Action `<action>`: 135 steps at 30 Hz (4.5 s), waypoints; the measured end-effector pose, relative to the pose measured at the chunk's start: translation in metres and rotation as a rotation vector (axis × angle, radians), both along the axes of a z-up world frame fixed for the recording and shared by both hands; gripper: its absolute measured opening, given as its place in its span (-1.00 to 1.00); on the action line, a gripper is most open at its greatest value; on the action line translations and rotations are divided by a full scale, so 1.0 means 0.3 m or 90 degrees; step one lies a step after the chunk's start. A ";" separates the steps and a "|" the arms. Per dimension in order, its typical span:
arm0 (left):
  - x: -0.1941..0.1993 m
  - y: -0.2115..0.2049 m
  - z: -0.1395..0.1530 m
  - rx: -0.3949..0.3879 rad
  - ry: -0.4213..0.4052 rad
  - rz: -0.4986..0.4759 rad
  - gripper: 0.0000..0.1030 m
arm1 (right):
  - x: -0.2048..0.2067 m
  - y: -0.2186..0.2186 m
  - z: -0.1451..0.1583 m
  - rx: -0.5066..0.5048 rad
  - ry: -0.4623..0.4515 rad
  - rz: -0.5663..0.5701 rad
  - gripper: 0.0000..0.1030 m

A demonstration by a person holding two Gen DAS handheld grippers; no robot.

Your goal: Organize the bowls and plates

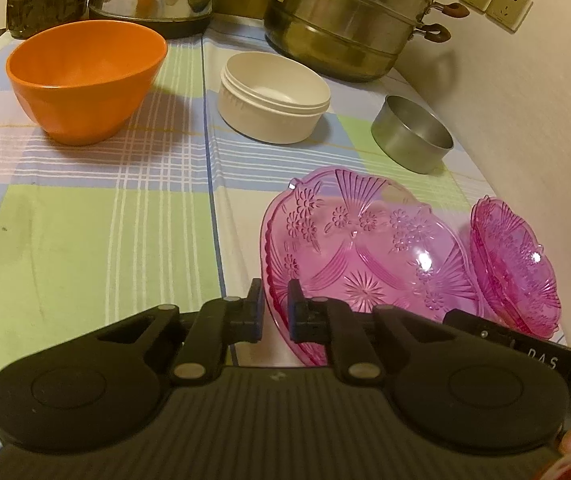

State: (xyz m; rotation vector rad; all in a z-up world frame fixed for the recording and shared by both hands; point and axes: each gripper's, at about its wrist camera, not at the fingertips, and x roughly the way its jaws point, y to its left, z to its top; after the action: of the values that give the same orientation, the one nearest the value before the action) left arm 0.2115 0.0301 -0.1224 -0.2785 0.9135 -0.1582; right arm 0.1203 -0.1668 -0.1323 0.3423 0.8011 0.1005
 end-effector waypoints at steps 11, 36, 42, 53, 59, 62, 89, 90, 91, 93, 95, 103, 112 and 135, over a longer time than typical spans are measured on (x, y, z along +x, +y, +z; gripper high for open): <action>-0.002 -0.002 0.007 0.006 0.000 -0.001 -0.81 | -0.004 0.003 0.004 -0.003 -0.001 0.004 -0.73; -0.079 -0.076 0.156 0.012 -0.059 -0.019 -0.81 | -0.105 -0.045 0.133 -0.026 -0.071 0.012 -0.72; -0.092 -0.147 0.190 0.012 -0.076 -0.047 -0.81 | -0.156 -0.094 0.169 -0.036 -0.084 -0.008 -0.72; -0.073 -0.349 0.236 0.009 -0.102 -0.117 -0.81 | -0.240 -0.255 0.218 -0.044 -0.093 -0.080 -0.72; -0.039 -0.470 0.218 0.013 -0.103 -0.159 -0.81 | -0.246 -0.359 0.212 -0.052 -0.087 -0.116 -0.72; -0.016 -0.519 0.208 0.022 -0.110 -0.176 -0.81 | -0.242 -0.399 0.205 -0.049 -0.084 -0.134 -0.72; 0.107 -0.615 0.112 0.047 -0.110 -0.233 -0.78 | -0.138 -0.449 0.114 -0.088 -0.061 -0.186 -0.72; 0.111 -0.616 0.110 0.048 -0.109 -0.233 -0.78 | -0.134 -0.447 0.111 -0.090 -0.059 -0.185 -0.71; 0.115 -0.617 0.107 0.049 -0.107 -0.234 -0.78 | -0.132 -0.445 0.108 -0.093 -0.057 -0.184 -0.71; 0.119 -0.622 0.101 0.050 -0.106 -0.236 -0.77 | -0.126 -0.440 0.107 -0.103 -0.056 -0.185 -0.70; 0.120 -0.627 0.095 0.049 -0.102 -0.242 -0.77 | -0.121 -0.433 0.106 -0.117 -0.055 -0.188 -0.70; 0.127 -0.638 0.084 0.053 -0.107 -0.252 -0.75 | -0.115 -0.423 0.101 -0.130 -0.056 -0.197 -0.69; 0.130 -0.645 0.073 0.055 -0.108 -0.260 -0.73 | -0.109 -0.413 0.096 -0.143 -0.053 -0.205 -0.67; 0.150 -0.577 0.093 0.046 -0.124 -0.219 0.09 | -0.138 -0.463 0.115 -0.051 -0.087 -0.226 0.23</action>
State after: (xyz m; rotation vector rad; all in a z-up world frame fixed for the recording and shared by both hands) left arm 0.2567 -0.1430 -0.0946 -0.0357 0.7658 -0.4607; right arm 0.0789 -0.3057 -0.0977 0.3926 0.5978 -0.2373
